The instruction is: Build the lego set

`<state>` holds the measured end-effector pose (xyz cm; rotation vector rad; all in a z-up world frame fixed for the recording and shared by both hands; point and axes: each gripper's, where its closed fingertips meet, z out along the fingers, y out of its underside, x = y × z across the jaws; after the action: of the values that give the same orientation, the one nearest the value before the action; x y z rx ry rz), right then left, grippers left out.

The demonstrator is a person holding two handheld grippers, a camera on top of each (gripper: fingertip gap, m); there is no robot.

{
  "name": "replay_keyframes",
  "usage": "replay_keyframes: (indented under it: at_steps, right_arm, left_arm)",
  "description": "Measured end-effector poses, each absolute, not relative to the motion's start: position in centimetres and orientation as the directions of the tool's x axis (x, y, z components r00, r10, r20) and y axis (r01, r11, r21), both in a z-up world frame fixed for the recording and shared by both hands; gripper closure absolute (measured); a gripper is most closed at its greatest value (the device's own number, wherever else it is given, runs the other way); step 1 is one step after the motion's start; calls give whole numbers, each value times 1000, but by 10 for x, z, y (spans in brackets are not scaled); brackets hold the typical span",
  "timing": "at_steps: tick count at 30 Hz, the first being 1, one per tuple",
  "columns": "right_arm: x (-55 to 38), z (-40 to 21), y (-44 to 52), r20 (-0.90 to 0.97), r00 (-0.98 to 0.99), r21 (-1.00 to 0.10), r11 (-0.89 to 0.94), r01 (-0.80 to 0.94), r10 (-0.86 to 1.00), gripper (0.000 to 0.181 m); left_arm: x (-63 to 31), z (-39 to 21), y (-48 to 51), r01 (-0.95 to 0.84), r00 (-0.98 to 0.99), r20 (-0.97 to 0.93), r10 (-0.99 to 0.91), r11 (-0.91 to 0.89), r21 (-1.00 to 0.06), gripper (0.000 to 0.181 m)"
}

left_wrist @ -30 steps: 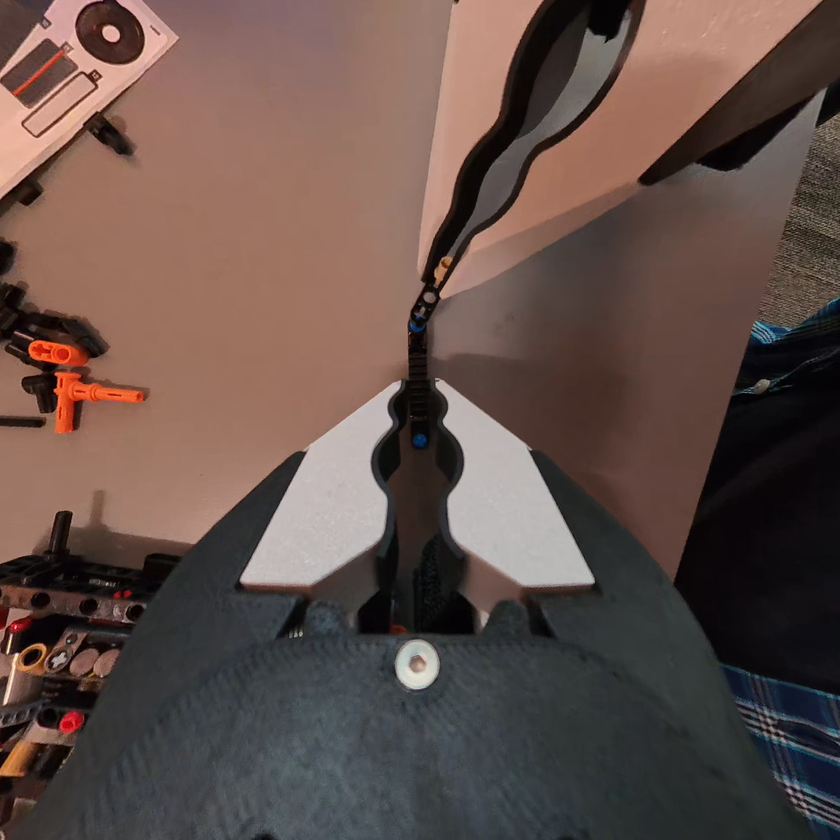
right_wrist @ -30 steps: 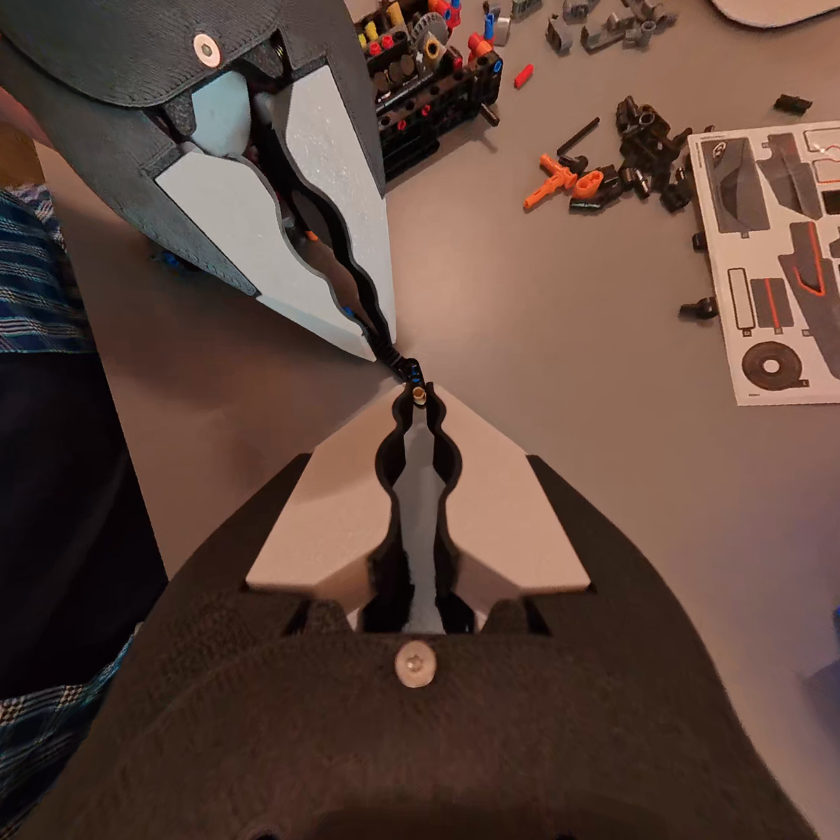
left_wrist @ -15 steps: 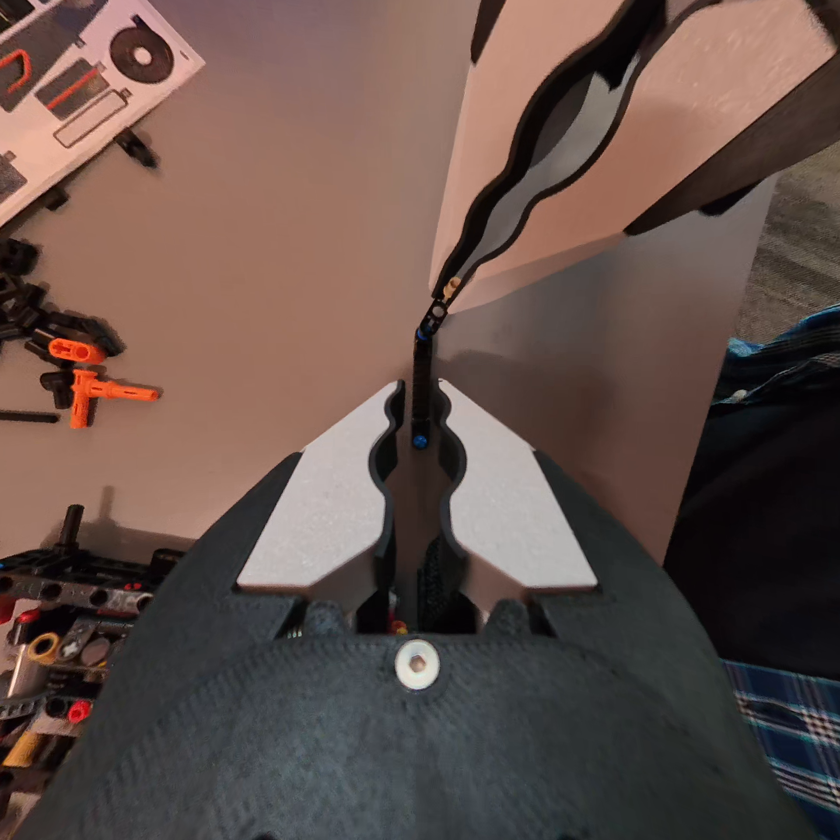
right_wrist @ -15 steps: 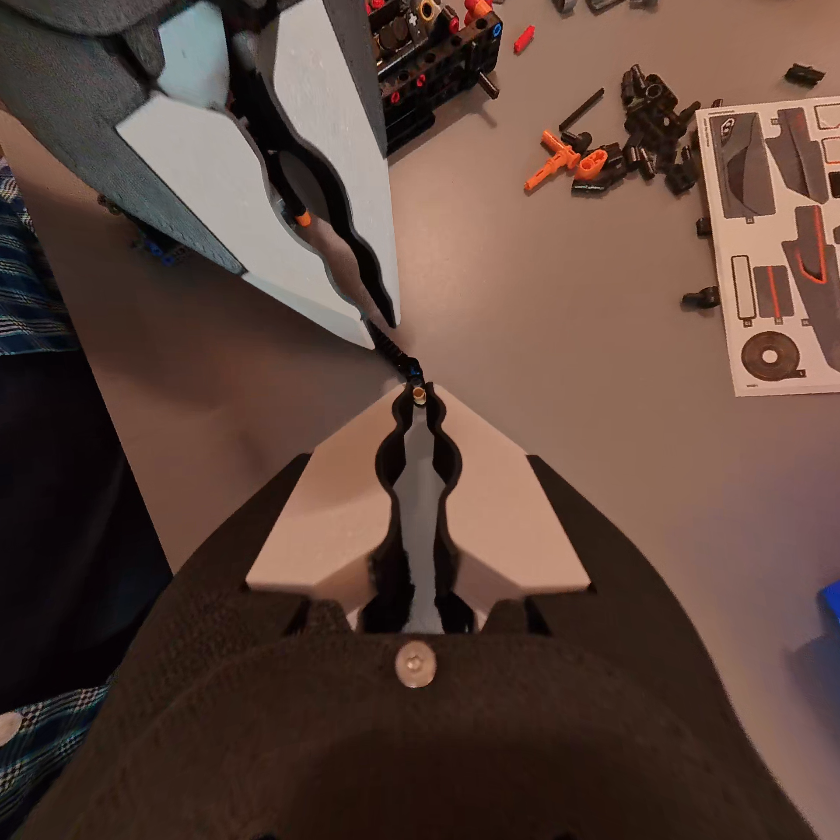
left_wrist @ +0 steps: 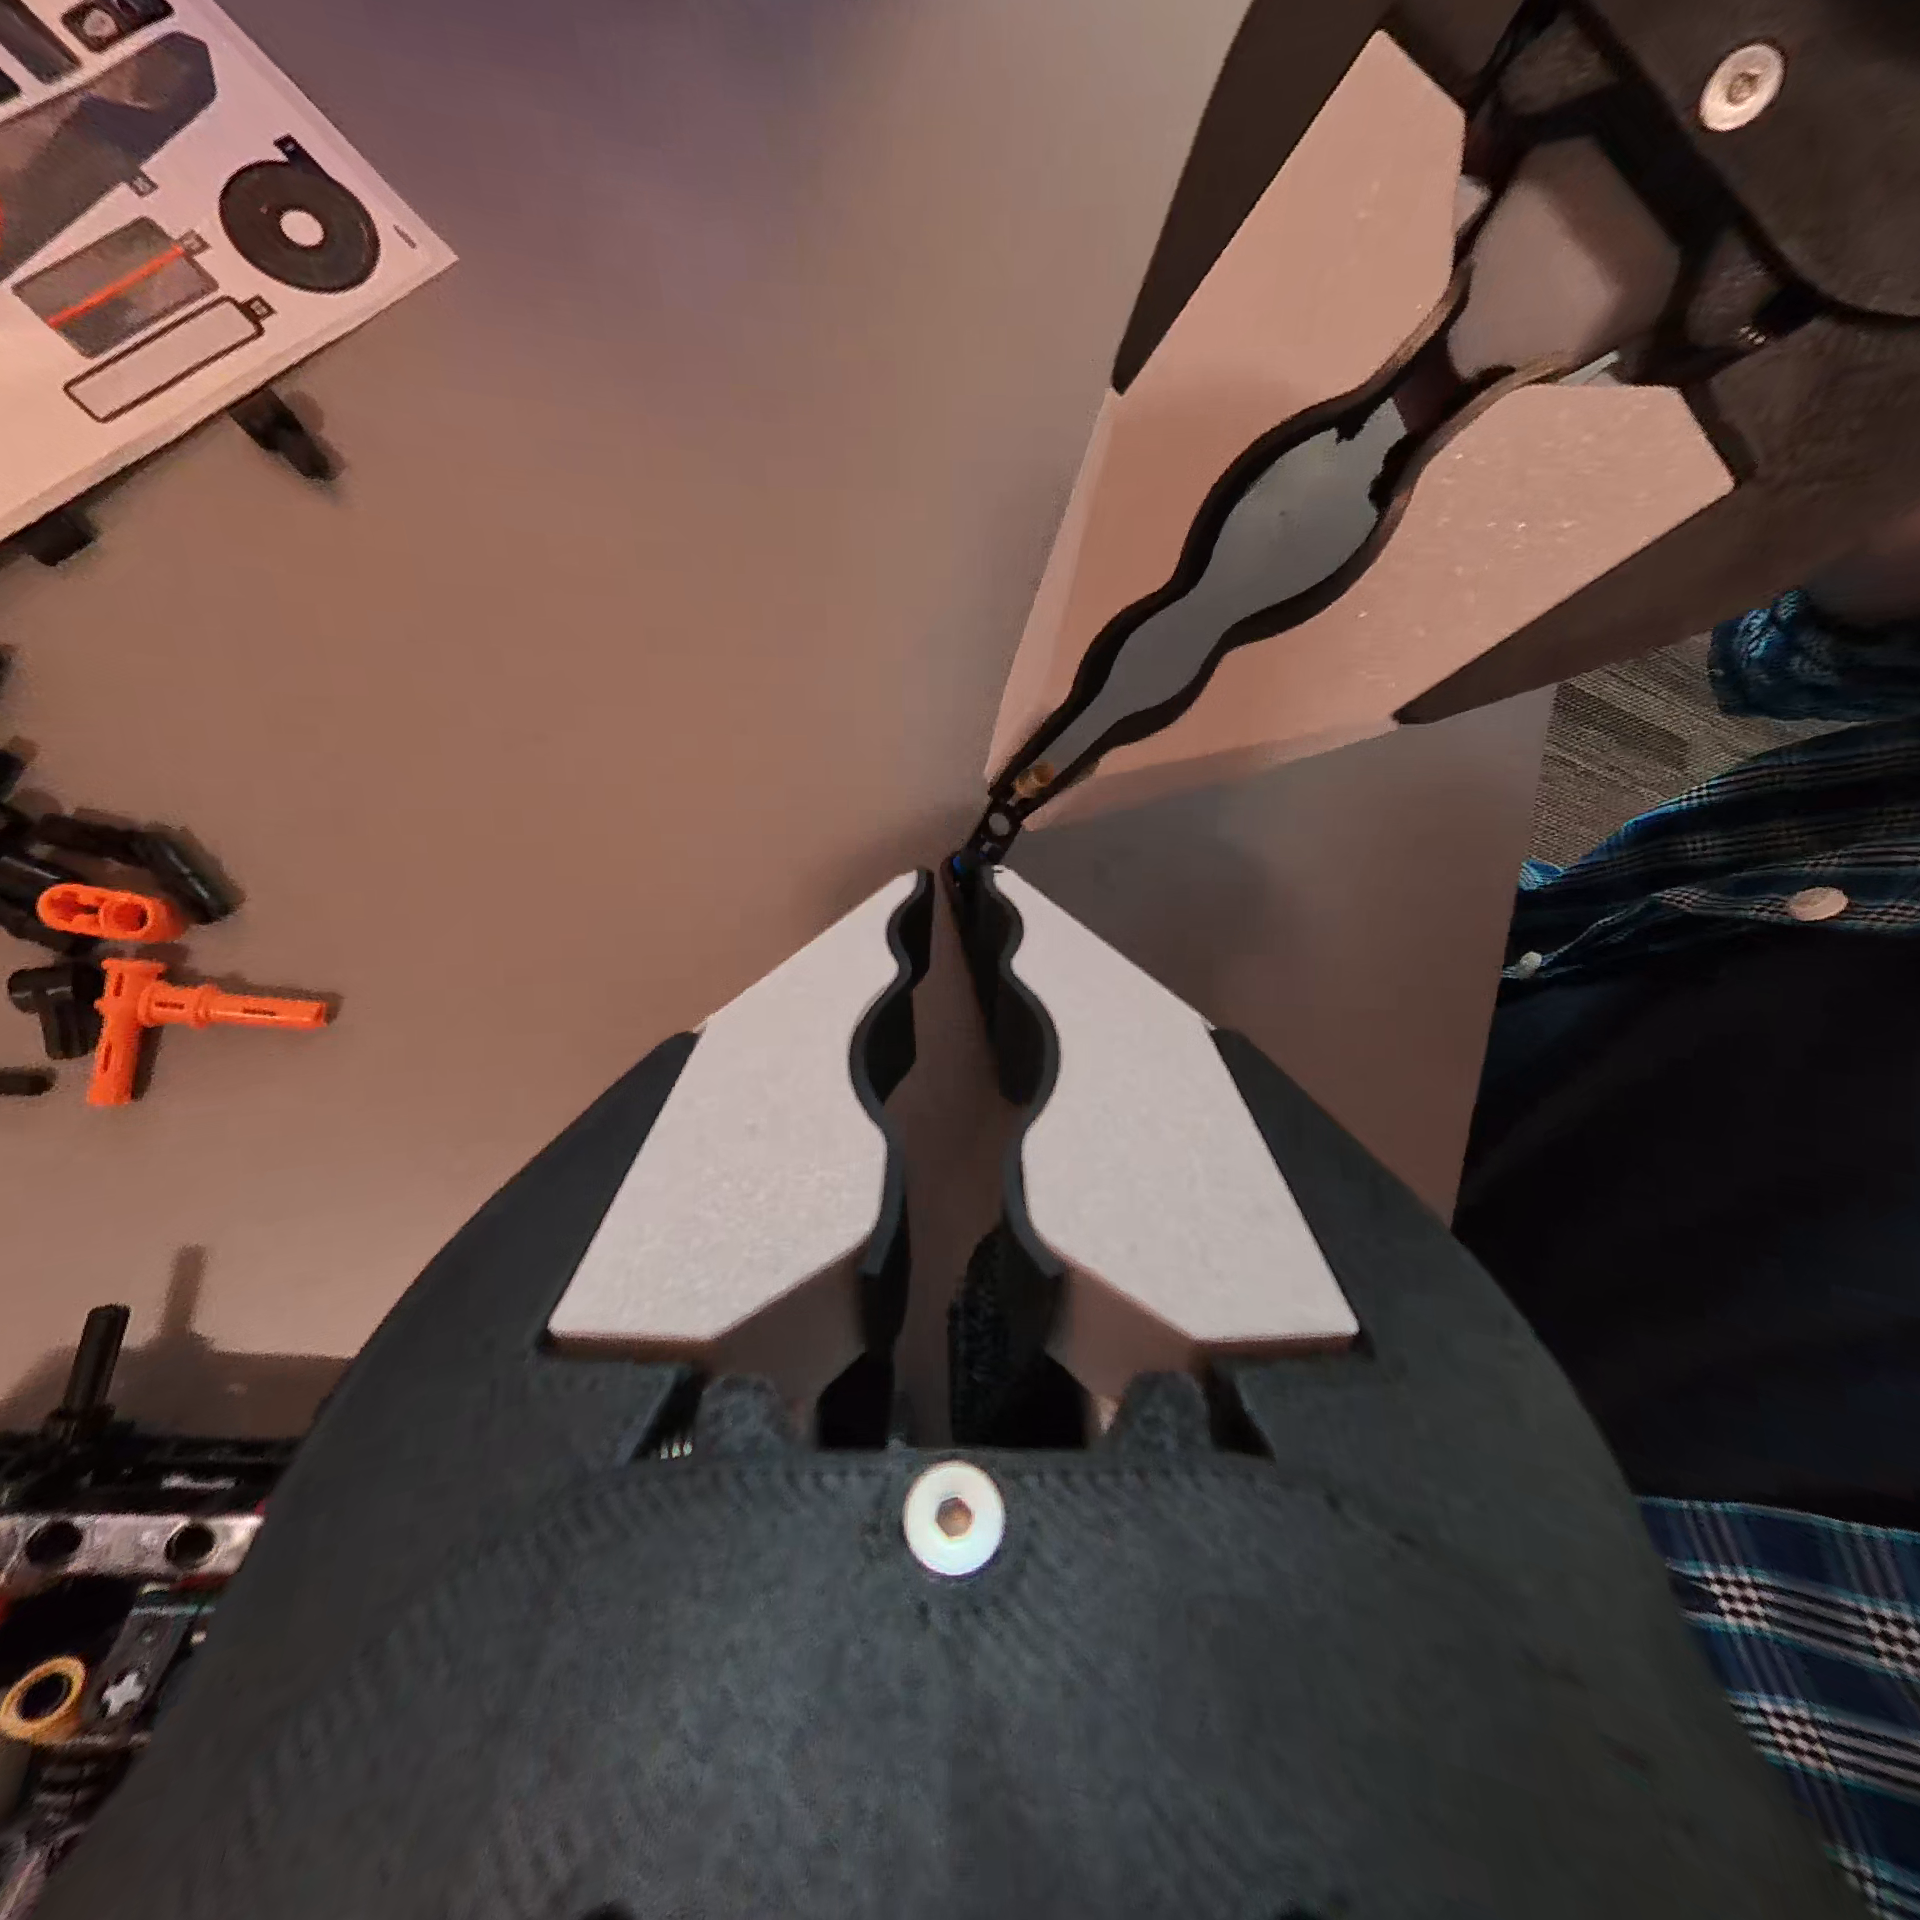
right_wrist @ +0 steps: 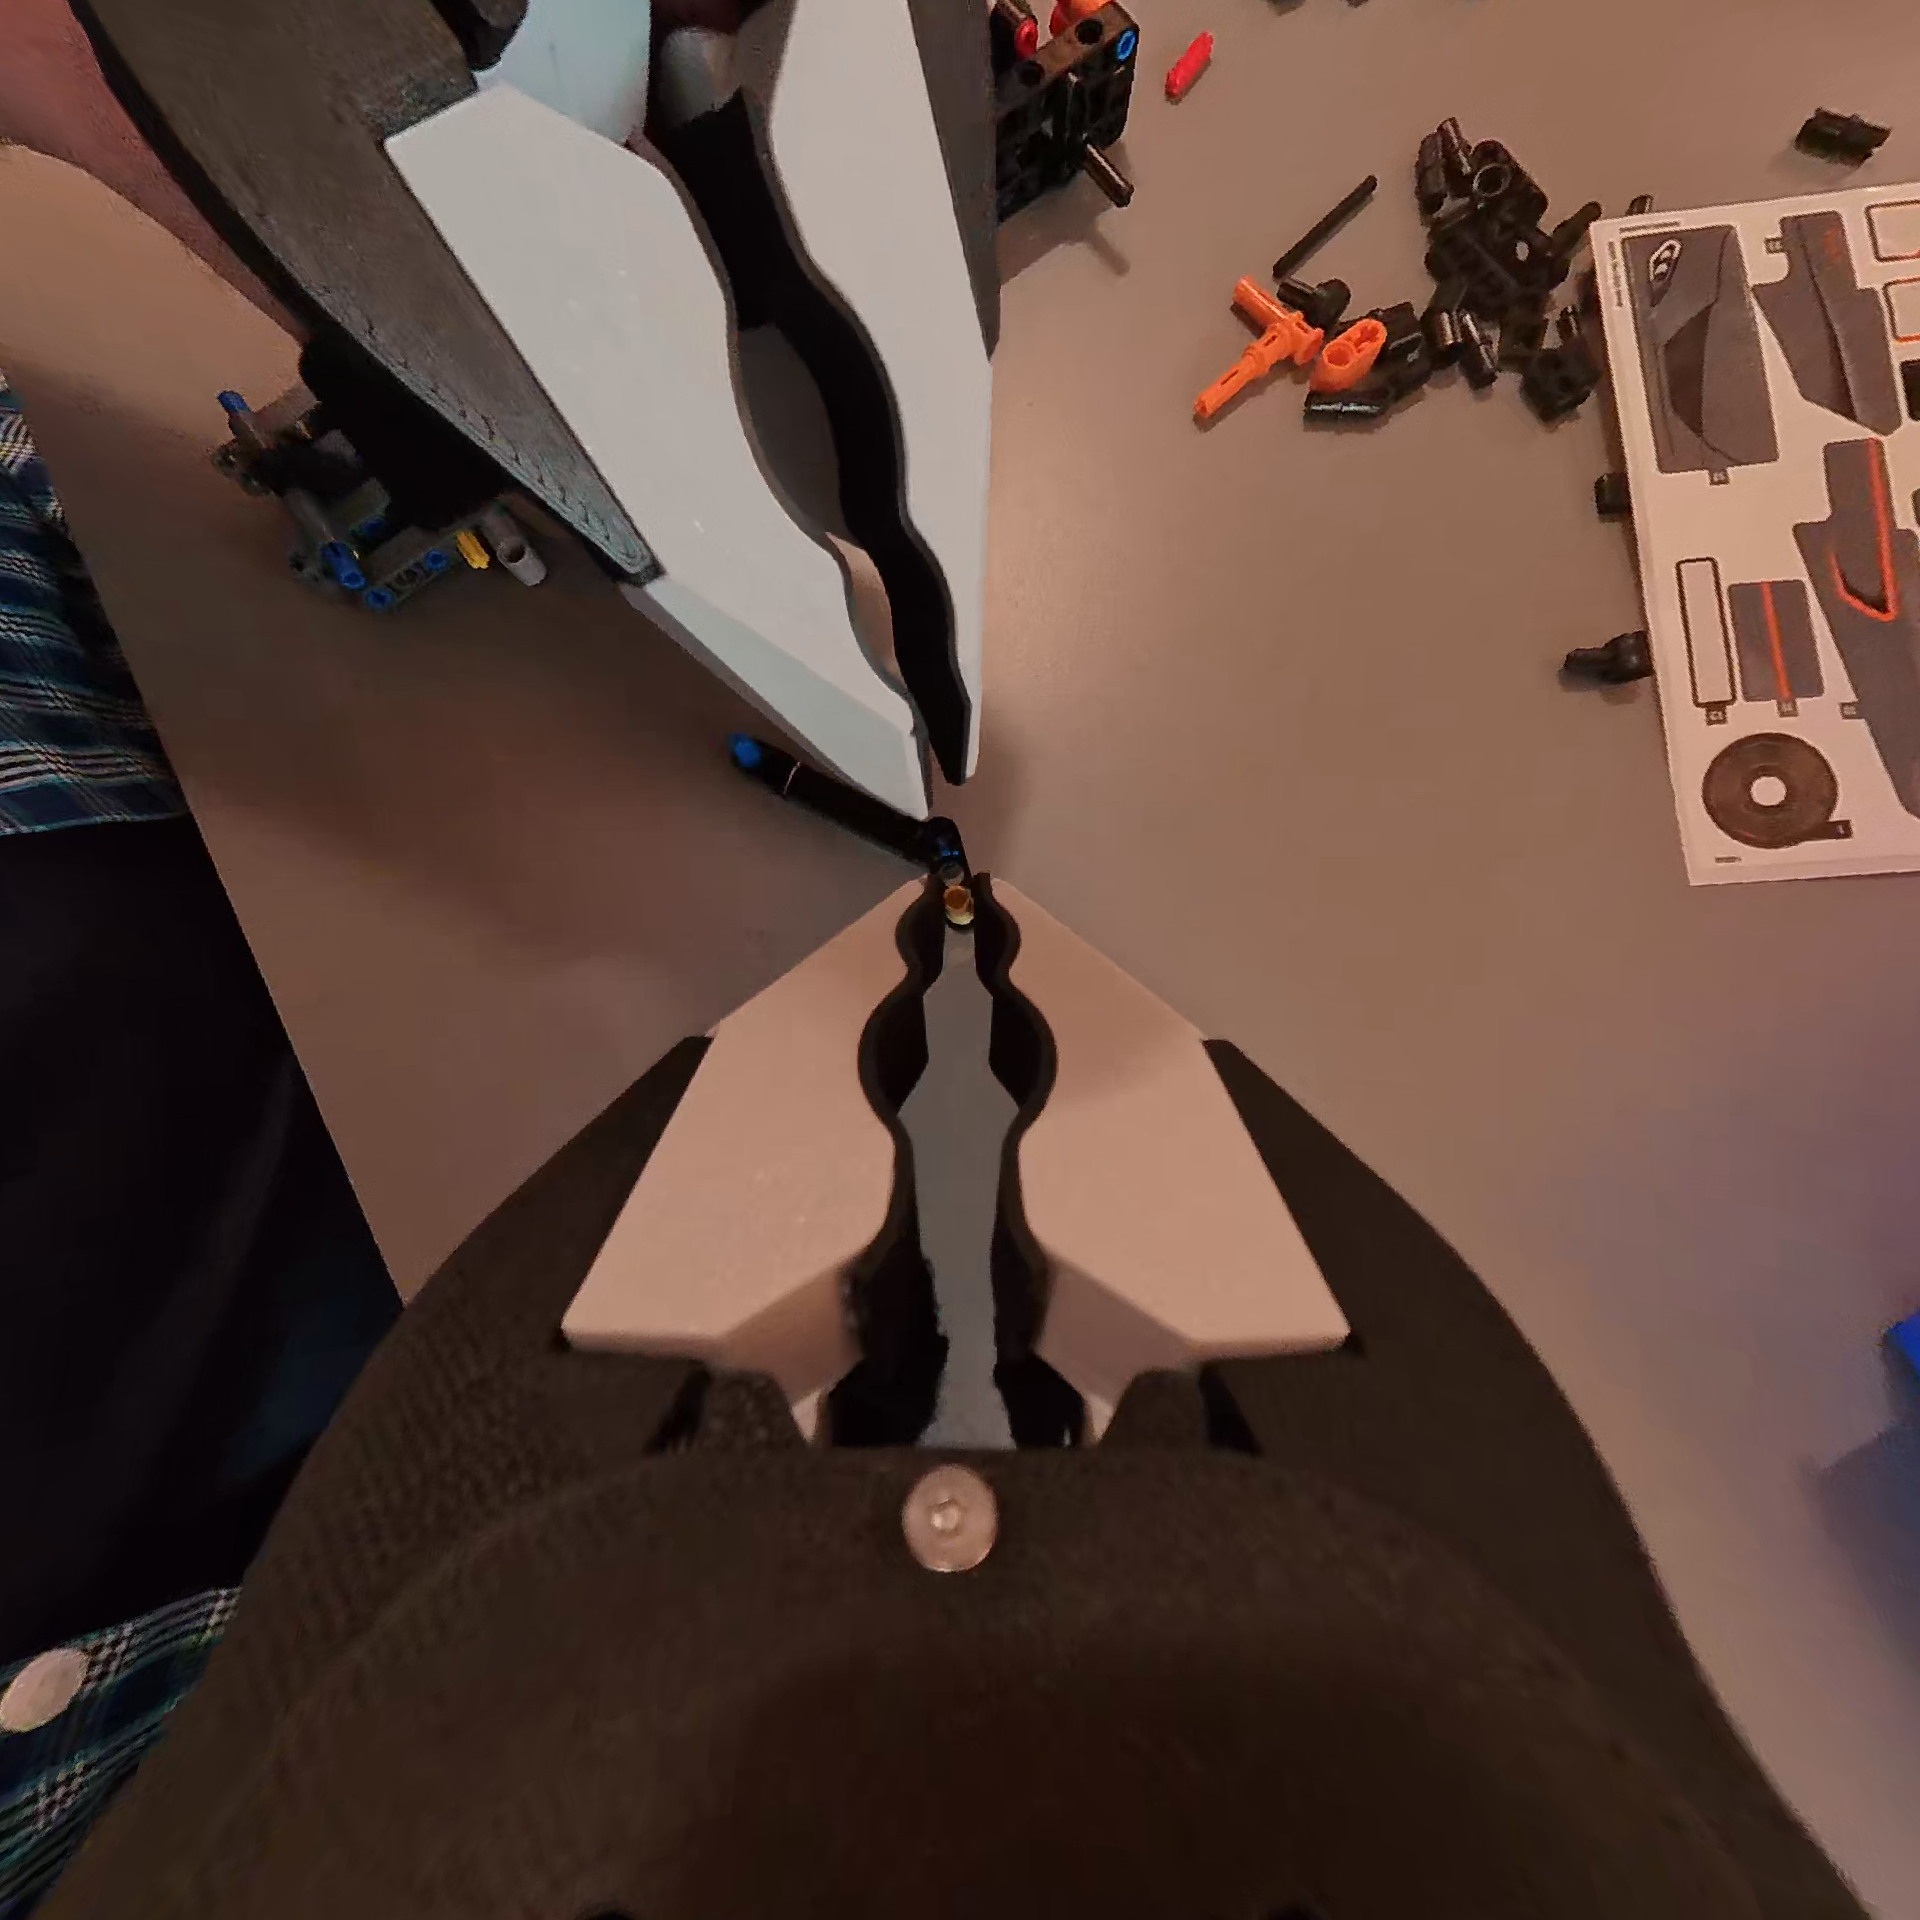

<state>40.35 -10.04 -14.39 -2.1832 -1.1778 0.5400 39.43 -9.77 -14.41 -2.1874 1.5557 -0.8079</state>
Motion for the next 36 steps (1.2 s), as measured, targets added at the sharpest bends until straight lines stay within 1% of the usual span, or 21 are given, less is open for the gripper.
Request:
replay_keyframes:
  at_steps: [2,6,12,21,24,27,32,33,36]
  right_arm:
    - [403,-144,-101,-72,530,-667,-436,604,845,179]
    - [404,-144,-101,-68,537,-665,-439,604,841,179]
    - [404,-145,-101,-43,546,-652,-438,619,837,179]
    - [404,-146,-102,-35,560,-634,-451,628,828,179]
    - [404,-147,-102,-65,566,-637,-471,611,822,179]
    - [404,-151,-102,-56,569,-625,-473,621,820,179]
    - [404,-150,-102,-63,563,-636,-468,613,824,179]
    - [403,-148,-102,-74,557,-652,-463,600,827,178]
    - [409,-139,-100,-78,567,-681,-459,571,820,164]
  left_arm:
    - [396,-145,-99,-744,235,267,-935,-350,-569,173]
    - [398,-146,-101,-748,223,289,-931,-353,-562,179]
    - [398,-146,-100,-753,214,297,-931,-351,-557,181]
    - [398,-146,-101,-748,211,310,-927,-357,-560,181]
    - [397,-148,-100,-756,216,305,-927,-357,-549,181]
    - [398,-152,-100,-770,219,280,-935,-342,-538,181]
    - [397,-154,-98,-765,238,302,-923,-370,-527,181]
    - [395,-157,-99,-772,238,301,-924,-368,-519,181]
    - [397,-145,-100,-723,242,357,-902,-413,-554,181]
